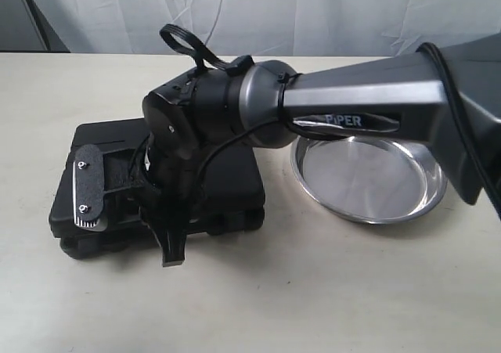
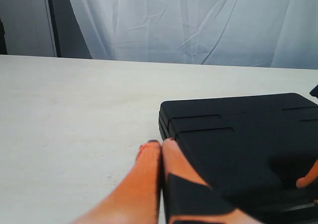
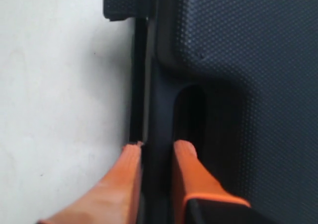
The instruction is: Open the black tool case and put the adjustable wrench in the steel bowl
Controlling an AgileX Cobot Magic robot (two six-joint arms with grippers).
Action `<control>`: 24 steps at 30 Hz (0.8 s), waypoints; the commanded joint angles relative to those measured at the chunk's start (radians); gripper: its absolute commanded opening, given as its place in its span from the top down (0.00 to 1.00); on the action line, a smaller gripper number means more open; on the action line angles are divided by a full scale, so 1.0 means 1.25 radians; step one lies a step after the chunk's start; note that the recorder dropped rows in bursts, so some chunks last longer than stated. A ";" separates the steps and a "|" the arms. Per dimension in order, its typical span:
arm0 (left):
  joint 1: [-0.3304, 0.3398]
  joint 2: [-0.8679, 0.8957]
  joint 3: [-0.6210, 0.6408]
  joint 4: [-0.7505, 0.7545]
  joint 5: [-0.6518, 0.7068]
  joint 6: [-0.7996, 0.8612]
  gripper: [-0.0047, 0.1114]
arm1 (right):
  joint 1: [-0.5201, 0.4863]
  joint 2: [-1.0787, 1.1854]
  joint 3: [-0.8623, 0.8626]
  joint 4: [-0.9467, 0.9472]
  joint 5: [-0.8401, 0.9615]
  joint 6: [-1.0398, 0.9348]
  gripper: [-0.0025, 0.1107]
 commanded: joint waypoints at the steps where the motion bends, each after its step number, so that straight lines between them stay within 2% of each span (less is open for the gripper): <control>1: -0.005 -0.004 -0.001 0.006 -0.010 -0.004 0.96 | 0.001 -0.028 -0.004 -0.019 -0.041 -0.010 0.99; 24: -0.005 -0.004 -0.001 0.006 -0.010 -0.004 0.96 | 0.001 -0.031 -0.004 -0.073 -0.084 0.015 0.99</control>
